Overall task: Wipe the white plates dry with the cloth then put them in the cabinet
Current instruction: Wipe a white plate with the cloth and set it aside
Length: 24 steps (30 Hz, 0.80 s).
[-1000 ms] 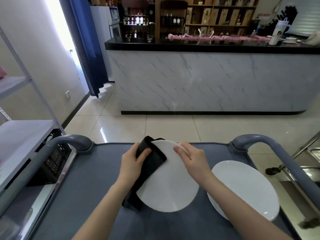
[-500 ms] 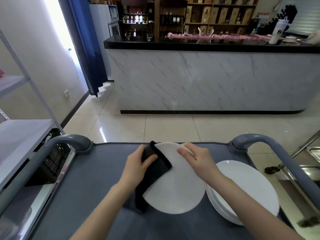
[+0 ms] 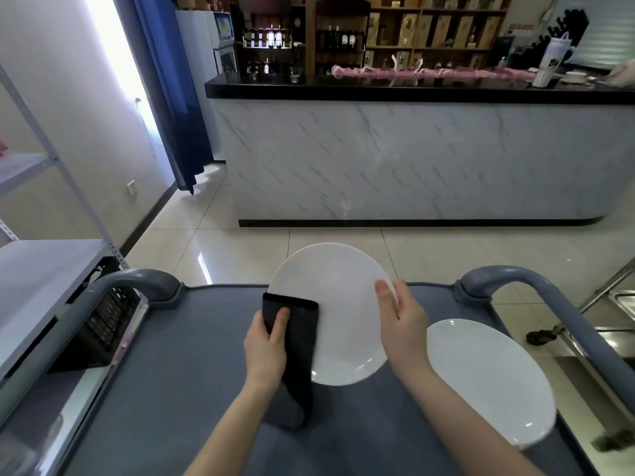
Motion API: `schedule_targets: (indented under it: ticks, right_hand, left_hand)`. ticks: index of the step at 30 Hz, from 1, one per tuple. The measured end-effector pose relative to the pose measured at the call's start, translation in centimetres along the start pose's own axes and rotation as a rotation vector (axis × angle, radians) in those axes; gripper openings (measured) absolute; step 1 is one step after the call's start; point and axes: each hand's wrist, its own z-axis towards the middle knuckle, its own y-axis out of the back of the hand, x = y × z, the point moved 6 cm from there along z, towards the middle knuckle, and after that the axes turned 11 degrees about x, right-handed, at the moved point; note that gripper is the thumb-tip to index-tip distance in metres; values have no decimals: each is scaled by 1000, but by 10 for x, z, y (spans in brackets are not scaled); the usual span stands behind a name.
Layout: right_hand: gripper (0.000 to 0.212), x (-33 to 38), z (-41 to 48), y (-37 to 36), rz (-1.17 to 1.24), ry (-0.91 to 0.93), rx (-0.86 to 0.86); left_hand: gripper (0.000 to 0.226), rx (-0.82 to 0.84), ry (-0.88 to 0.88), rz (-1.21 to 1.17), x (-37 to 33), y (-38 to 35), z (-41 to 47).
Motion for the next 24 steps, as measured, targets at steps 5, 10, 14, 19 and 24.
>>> schedule_targets:
  ticks: [5,10,14,19,24]
  right_hand:
    - [19,7,19,5,-131,53,268]
    - [35,21,35,-21,-549,124,695]
    - [28,15,26,-29,-420,131,656]
    - [27,9,13,-18,-223,140,331]
    - [46,-1,-2,-8,-11,-11,-83]
  left_hand:
    - [28,60,-207,109,-27,25,7]
    - [35,300,-449,408,-65,10,8]
    - [28,338,-449,421,-65,4,10]
    - [21,151,-229,186,-43,13,10]
    - [22,-98,56,-24,3,2,-18]
